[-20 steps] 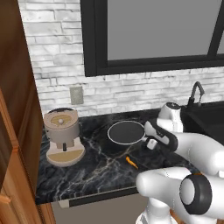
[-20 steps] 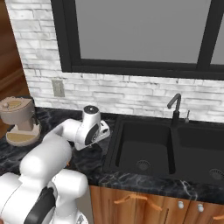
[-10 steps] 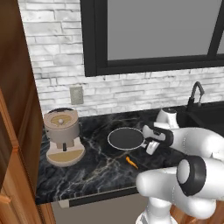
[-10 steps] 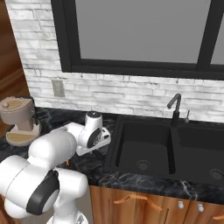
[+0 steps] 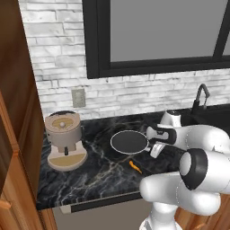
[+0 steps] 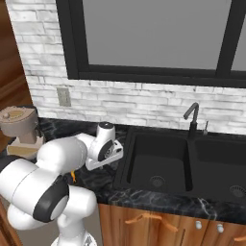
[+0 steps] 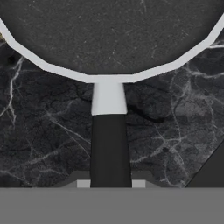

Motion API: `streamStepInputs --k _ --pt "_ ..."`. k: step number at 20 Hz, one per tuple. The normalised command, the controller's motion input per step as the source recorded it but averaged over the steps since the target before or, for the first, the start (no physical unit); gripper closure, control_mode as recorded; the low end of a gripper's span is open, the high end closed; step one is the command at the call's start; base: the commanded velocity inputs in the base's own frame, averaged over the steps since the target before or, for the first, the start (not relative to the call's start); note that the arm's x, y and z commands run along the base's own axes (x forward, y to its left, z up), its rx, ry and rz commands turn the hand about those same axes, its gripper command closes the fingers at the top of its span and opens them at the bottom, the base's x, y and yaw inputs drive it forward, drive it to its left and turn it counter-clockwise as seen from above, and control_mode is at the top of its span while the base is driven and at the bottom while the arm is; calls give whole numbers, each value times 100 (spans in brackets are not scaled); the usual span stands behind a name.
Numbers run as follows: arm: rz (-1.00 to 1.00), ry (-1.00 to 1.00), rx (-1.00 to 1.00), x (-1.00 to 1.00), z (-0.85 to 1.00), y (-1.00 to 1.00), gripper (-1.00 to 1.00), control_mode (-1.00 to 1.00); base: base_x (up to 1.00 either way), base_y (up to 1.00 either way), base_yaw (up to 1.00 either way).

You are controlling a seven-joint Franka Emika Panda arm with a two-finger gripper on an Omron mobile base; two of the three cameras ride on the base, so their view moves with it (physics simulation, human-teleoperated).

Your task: Retrieve the pan from the cabinet, then place the raw meat into the pan to avoid contamination.

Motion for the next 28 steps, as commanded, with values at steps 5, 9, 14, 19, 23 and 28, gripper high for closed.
streamStepInputs --k 5,9,14,19,23,28 --pt "0 0 0 0 -19 0 100 -100 0 0 0" --pt "0 0 0 2 -20 0 -100 -100 0 0 0" --pt "0 0 0 6 -12 0 -100 -100 0 0 0" --pt "0 0 0 2 -4 0 -100 -100 0 0 0" --pt "0 0 0 0 0 0 -100 -100 0 0 0" --pt "0 2 -1 0 5 0 -100 -100 0 0 0"
